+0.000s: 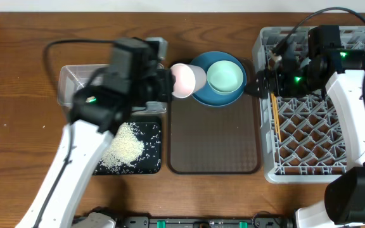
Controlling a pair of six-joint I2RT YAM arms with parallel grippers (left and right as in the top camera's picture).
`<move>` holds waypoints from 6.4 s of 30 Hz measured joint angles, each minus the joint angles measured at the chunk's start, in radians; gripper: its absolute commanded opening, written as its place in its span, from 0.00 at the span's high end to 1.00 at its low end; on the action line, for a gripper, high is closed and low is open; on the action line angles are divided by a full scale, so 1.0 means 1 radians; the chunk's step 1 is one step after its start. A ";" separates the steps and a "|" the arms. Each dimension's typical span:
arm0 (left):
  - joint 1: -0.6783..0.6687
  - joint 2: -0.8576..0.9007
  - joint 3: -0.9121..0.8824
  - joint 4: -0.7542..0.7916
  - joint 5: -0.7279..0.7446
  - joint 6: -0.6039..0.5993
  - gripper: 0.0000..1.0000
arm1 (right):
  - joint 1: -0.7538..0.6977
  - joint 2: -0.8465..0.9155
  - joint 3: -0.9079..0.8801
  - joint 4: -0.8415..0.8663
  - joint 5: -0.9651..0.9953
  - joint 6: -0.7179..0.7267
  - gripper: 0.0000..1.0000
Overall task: Sort waste into correct bins and load items into the dishwasher rack
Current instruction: 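Grasp the pink cup with the left gripper and lift it, then hold the cup out and grasp it with the right gripper, then open the left gripper and pull it back from the cup, then carry the pink cup into the grey rack with the right gripper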
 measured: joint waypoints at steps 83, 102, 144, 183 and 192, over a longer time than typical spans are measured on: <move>-0.106 -0.001 0.000 0.121 0.593 -0.039 0.94 | 0.078 -0.084 -0.001 -0.449 -0.782 -1.324 0.03; -0.112 -0.001 0.000 0.150 0.653 -0.087 0.94 | 0.076 -0.140 -0.001 -0.431 -0.790 -1.324 0.01; 0.044 -0.001 0.000 0.197 0.720 -0.104 0.66 | 0.072 -0.216 0.000 -0.433 -0.690 -1.302 0.66; 0.197 0.000 0.000 0.030 0.666 -0.112 0.14 | -0.069 -0.217 -0.008 -0.021 0.756 0.307 0.77; 0.197 0.000 0.000 0.030 0.666 -0.112 0.08 | -0.069 -0.217 -0.112 0.046 0.832 0.345 0.75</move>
